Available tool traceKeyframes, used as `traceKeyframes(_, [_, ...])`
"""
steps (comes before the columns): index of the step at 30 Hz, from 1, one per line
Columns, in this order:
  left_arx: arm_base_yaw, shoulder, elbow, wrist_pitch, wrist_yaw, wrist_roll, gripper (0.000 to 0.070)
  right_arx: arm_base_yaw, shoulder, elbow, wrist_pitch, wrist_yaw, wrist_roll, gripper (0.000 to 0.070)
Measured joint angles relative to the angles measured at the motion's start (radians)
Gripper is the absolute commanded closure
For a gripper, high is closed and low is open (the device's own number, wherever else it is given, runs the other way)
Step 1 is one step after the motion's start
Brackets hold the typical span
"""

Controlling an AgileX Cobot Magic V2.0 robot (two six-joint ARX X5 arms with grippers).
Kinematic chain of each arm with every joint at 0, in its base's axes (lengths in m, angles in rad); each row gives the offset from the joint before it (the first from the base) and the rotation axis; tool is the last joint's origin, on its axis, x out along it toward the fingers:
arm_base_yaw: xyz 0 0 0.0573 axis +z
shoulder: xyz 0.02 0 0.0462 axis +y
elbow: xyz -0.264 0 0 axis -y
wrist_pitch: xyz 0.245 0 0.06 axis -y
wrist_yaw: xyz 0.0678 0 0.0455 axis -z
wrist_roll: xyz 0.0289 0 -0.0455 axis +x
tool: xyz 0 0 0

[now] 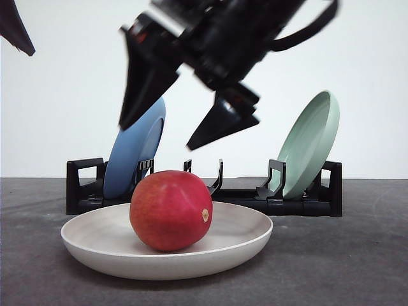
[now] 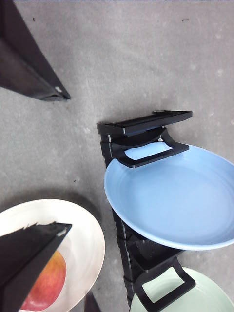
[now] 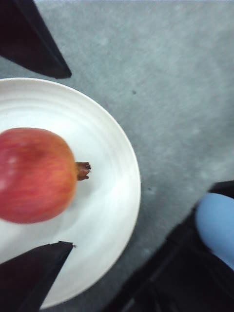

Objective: Place pomegranate in white plate

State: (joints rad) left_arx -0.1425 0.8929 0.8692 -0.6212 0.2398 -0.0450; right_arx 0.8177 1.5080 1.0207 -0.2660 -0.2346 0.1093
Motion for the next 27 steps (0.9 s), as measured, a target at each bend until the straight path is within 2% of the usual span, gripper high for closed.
traceKeyframes(5, [0.0, 0.003, 0.0, 0.0, 0.0, 0.0, 0.0227, -0.049, -0.158, -0.162, 0.078, 0.0, 0.012, 0.0011])
traceKeyframes(15, [0.0, 0.003, 0.0, -0.009, 0.0, 0.001, 0.0227, -0.251, -0.46, -0.429, 0.09, 0.0, 0.075, 0.0011])
traceKeyframes(21, [0.0, 0.003, 0.0, -0.033, 0.0, 0.001, 0.0227, -0.413, -0.607, -0.486, 0.023, 0.0, 0.077, 0.0011])
traceKeyframes(27, [0.0, 0.003, 0.0, -0.046, 0.0, 0.0, 0.0227, -0.577, -0.653, -0.487, -0.041, 0.001, 0.038, 0.0011])
